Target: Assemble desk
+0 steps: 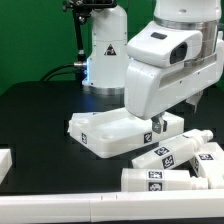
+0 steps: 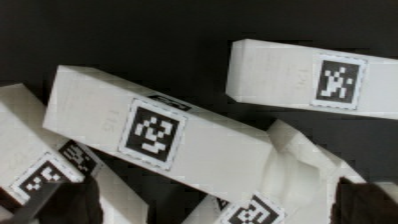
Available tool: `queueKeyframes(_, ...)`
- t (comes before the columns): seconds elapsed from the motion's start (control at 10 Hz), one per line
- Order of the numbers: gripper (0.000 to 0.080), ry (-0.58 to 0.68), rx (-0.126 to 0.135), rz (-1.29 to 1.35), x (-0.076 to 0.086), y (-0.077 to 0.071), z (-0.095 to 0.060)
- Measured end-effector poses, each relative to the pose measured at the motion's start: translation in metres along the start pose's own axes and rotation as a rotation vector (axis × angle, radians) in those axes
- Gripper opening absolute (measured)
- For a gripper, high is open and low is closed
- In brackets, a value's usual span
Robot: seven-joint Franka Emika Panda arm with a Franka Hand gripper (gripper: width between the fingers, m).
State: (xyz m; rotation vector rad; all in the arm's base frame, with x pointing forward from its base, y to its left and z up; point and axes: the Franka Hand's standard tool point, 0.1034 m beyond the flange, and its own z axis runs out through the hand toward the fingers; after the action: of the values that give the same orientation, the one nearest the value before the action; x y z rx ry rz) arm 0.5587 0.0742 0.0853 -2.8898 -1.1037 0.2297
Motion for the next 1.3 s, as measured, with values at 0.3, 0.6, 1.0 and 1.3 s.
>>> queueKeyframes(0.3, 0.0650, -0.009, 0.006, 0.001, -0.001, -0.001, 0.000)
queueKeyframes(0.6, 0.0650, -0.009, 0.005, 0.001, -0.001, -0.001, 0.000)
queueKeyframes(1.0, 0.0650, 0.107, -0.084, -0.341, 0.018, 0.010, 0.015)
queueKeyframes(1.3, 0.0650, 0.108, -0.083, -0.342, 0.016, 0.006, 0.018)
